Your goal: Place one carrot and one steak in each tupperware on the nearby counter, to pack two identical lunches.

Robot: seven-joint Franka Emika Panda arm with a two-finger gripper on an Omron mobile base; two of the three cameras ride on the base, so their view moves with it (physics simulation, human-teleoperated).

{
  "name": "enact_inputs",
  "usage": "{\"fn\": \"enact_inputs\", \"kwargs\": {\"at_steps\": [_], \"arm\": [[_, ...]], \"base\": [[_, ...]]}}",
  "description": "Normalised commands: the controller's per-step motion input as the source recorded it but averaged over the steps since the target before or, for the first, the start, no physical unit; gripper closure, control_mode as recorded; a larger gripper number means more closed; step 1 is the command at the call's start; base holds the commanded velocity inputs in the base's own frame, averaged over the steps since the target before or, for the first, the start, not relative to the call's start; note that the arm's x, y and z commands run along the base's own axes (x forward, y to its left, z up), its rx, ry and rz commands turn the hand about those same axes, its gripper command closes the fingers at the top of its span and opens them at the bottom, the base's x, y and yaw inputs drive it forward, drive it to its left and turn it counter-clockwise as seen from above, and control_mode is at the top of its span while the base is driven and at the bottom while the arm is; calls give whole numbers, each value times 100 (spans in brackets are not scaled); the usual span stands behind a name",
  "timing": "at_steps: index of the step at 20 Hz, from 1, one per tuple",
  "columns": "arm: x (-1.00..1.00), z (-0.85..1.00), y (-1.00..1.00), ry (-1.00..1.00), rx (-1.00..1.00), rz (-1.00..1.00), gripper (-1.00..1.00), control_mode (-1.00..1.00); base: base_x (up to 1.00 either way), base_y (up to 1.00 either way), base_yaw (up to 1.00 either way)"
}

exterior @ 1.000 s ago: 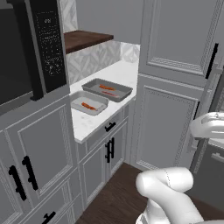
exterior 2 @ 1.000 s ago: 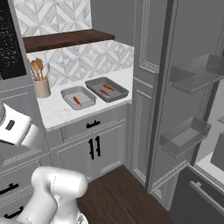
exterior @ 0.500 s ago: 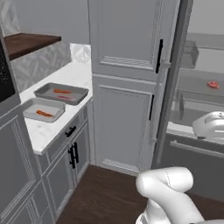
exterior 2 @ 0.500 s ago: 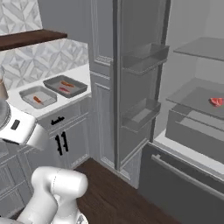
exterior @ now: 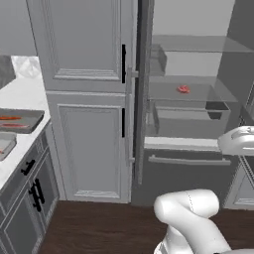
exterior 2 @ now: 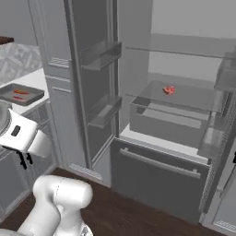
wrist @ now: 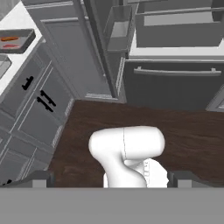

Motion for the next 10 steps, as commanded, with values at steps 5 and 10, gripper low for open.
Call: {"fn": "enact_inputs", "kwargs": {"at_steps": [5,10], "arm": [[0,0,0,0,0,0,-100,100],[0,0,0,0,0,0,-100,100]], "base": [[0,-50,-49],[18,-22,-28]]}}
